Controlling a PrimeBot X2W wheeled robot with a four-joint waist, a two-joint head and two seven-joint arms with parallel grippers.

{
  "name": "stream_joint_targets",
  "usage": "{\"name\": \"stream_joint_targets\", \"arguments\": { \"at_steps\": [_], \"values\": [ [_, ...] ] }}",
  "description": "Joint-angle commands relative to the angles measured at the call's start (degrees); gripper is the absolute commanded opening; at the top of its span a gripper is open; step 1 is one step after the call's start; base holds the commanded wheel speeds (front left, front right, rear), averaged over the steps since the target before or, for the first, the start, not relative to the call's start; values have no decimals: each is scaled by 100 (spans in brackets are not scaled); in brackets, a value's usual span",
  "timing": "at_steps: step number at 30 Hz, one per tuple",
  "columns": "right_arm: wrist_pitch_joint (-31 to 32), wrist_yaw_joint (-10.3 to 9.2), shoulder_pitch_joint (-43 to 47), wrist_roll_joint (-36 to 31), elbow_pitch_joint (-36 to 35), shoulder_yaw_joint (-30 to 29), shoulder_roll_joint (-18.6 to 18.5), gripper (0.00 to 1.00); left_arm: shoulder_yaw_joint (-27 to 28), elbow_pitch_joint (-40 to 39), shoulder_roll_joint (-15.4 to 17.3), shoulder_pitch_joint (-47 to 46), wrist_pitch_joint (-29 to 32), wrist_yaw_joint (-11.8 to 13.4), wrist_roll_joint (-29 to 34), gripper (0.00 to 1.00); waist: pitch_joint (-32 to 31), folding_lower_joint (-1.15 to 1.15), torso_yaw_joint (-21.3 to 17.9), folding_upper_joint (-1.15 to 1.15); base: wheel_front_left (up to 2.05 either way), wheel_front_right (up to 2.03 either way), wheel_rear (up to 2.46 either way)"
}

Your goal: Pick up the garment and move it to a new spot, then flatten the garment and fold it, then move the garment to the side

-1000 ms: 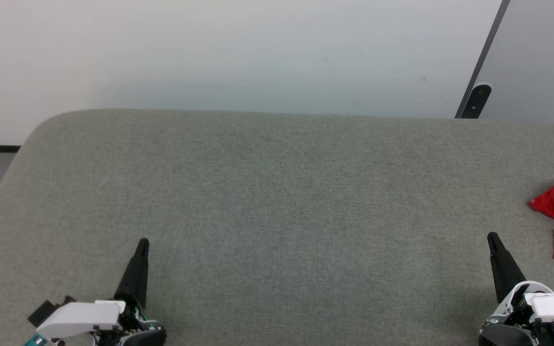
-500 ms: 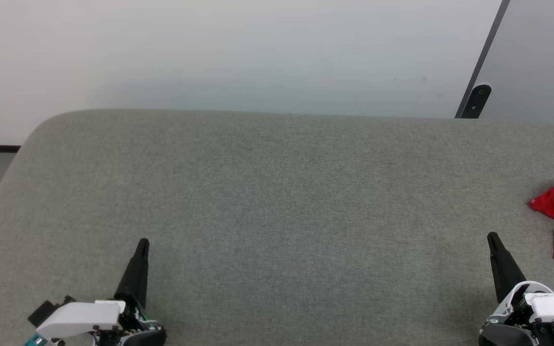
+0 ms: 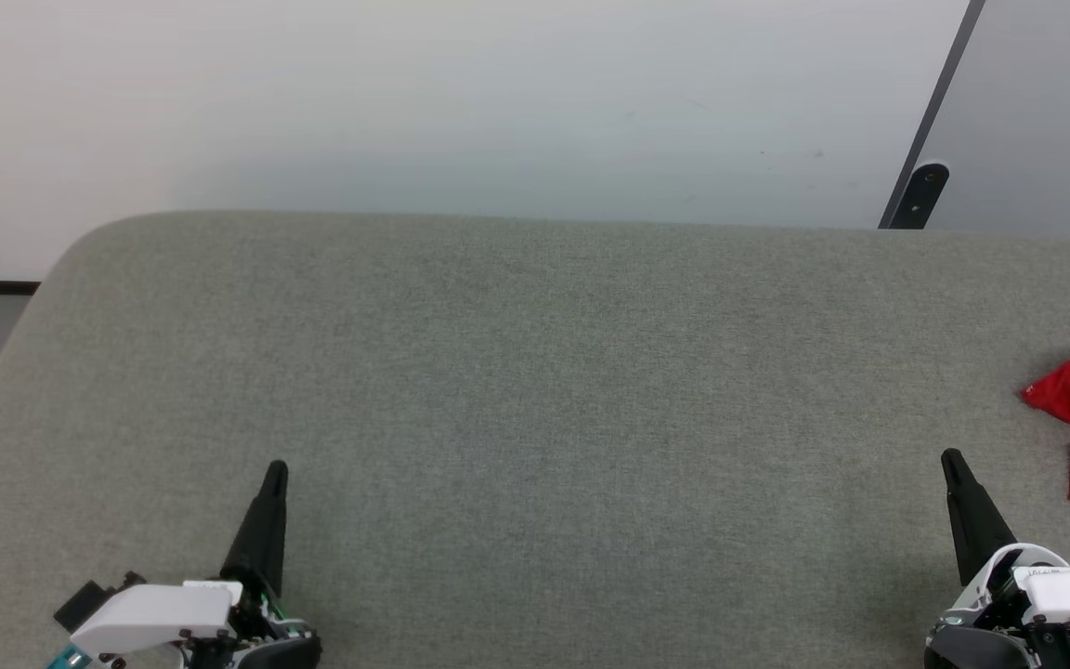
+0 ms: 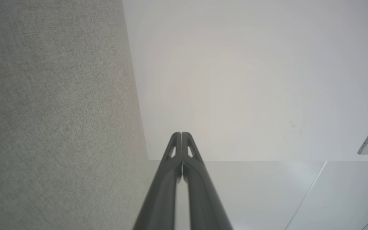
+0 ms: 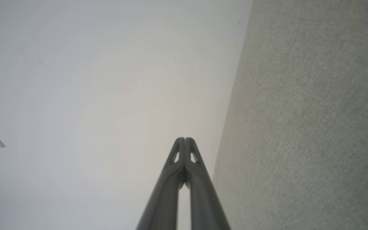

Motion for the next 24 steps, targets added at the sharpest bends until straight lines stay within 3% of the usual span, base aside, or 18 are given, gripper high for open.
{"name": "stream_joint_targets", "arguments": {
  "at_steps": [1,24],
  "values": [
    [13,-4,-11,21,3,1,20,0,14,7,-1,-53,11,-20,-18,0,0,0,0,0,0,0,0],
    [12,-4,-10,21,3,1,20,0,13,7,-1,-53,11,-20,-19,0,0,0,0,0,0,0,0]
  ]
}}
